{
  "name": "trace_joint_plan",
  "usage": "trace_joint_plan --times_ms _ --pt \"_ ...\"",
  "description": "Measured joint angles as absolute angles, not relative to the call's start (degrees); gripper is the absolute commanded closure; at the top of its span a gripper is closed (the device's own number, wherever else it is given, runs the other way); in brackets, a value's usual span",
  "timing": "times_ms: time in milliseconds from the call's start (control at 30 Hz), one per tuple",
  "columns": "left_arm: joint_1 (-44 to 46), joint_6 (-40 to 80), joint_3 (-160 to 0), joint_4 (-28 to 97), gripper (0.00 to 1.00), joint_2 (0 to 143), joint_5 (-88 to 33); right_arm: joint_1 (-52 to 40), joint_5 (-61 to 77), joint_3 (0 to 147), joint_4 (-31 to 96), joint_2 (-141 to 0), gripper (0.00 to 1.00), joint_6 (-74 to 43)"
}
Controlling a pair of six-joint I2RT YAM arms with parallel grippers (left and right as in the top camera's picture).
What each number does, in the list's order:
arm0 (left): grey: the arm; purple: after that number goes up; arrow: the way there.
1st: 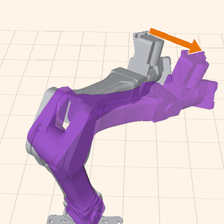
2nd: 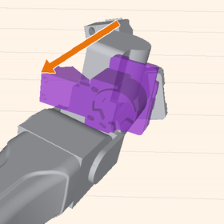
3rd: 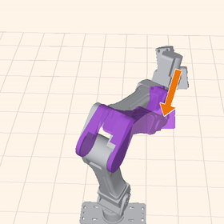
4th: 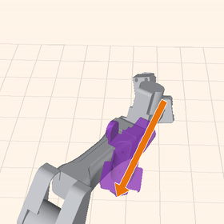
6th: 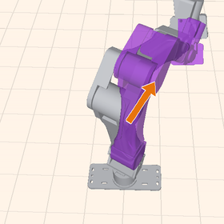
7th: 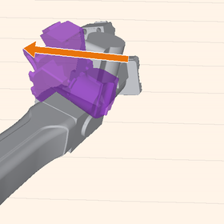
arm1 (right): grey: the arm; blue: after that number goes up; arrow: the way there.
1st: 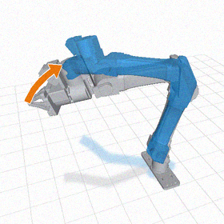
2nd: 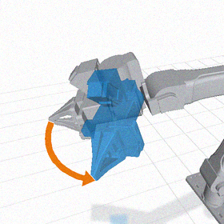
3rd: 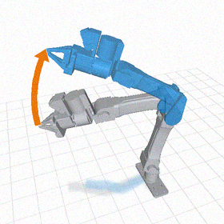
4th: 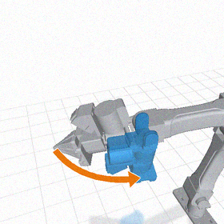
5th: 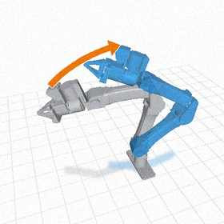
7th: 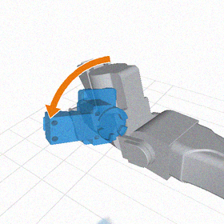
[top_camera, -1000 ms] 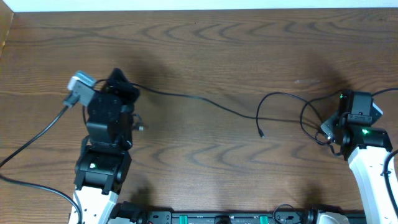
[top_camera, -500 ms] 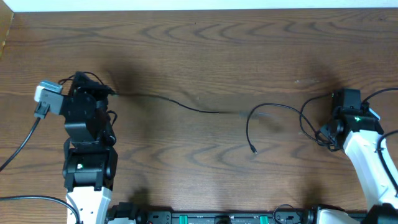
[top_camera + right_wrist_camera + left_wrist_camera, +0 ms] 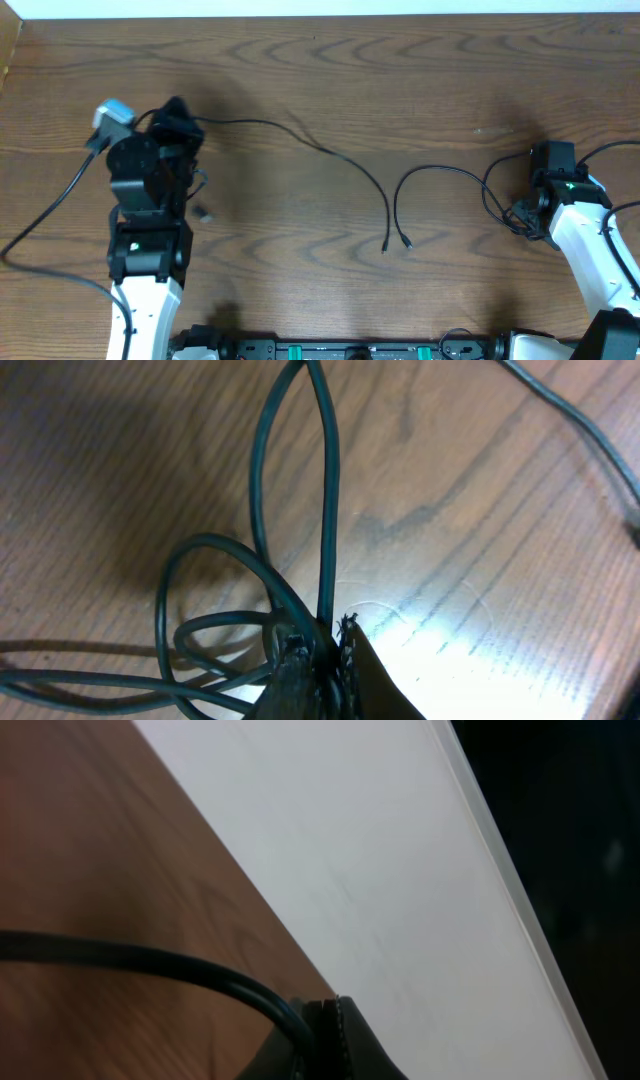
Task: Untangle cables
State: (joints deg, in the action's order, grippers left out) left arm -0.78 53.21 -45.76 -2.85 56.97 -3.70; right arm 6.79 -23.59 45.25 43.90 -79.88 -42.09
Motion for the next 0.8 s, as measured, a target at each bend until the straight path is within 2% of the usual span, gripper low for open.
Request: trace_joint_plan --times_ms 200,500,800 --pt "1.0 45.7 -47.2 -2.4 0.92 58.8 -8.9 6.8 -21.4 45.3 44.2 -79.9 0.96 -42.1" --pt "1.0 35.6 -59.7 9.1 0.92 60.4 -11.9 6.8 -15.9 45.3 43.8 -79.9 0.97 -41.8" --pt "1.0 31.5 -59.9 23.6 0.92 68.0 -17.5 6.9 -0.5 45.3 31.9 -79.9 0.99 -29.5"
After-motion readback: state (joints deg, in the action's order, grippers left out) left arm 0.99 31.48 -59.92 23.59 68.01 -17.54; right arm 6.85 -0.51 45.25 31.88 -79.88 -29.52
